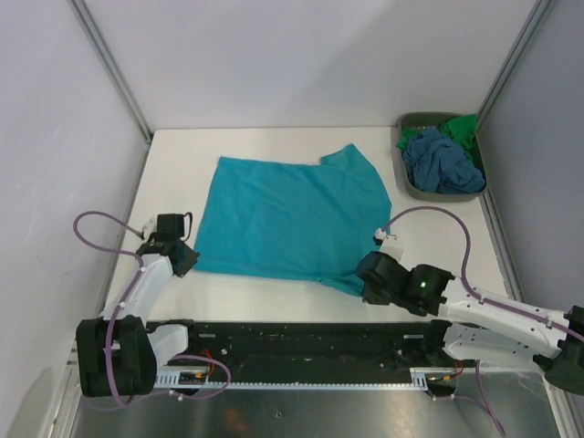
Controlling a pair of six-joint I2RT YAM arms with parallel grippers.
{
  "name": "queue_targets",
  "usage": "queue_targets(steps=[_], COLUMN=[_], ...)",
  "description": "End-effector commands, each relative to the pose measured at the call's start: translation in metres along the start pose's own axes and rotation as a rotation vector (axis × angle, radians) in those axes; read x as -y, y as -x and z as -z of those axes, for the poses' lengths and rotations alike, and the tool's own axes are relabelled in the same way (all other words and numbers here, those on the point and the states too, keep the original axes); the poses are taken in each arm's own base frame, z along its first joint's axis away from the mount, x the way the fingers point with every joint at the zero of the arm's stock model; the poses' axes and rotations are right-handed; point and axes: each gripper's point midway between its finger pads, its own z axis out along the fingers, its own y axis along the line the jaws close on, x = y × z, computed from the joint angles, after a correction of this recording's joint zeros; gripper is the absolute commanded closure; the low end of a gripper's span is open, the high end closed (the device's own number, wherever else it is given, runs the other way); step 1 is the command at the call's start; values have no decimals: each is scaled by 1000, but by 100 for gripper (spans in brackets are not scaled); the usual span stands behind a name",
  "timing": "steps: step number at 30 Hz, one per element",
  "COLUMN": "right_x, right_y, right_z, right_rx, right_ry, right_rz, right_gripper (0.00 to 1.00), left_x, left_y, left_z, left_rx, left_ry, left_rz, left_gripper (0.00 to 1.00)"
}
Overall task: Fold and stack the t-shirts
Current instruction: Fold the flattened tshirt in 1/3 of the way
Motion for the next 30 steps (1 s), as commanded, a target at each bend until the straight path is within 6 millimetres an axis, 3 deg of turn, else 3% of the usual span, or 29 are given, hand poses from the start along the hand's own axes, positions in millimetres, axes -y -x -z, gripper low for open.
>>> queue_targets(steps=[1,7,12,17,24,30], right_x=[12,13,14,8,10,23], right_y=[14,78,133,176,201,207], right_z=[9,4,-18,-44,-83,-97], right_rx=[72,173,212,242,236,241], right_ry=[-42,-82,-122,-149,-199,-267], right_rz=[-43,-29,-12,22,39,37], right_gripper=[100,100,100,100,100,100], left_x=[16,49,97,129,150,152], left_y=[20,43,57,68,82,91], left_z=[11,19,20,5,-13,-19], left_rx=[61,84,91,73,83,101], left_ry=[-60,-95,-126,-115,-84,-66], left_rz=[-12,-17,-53,-63,-76,-80], left_gripper=[100,100,100,100,100,100])
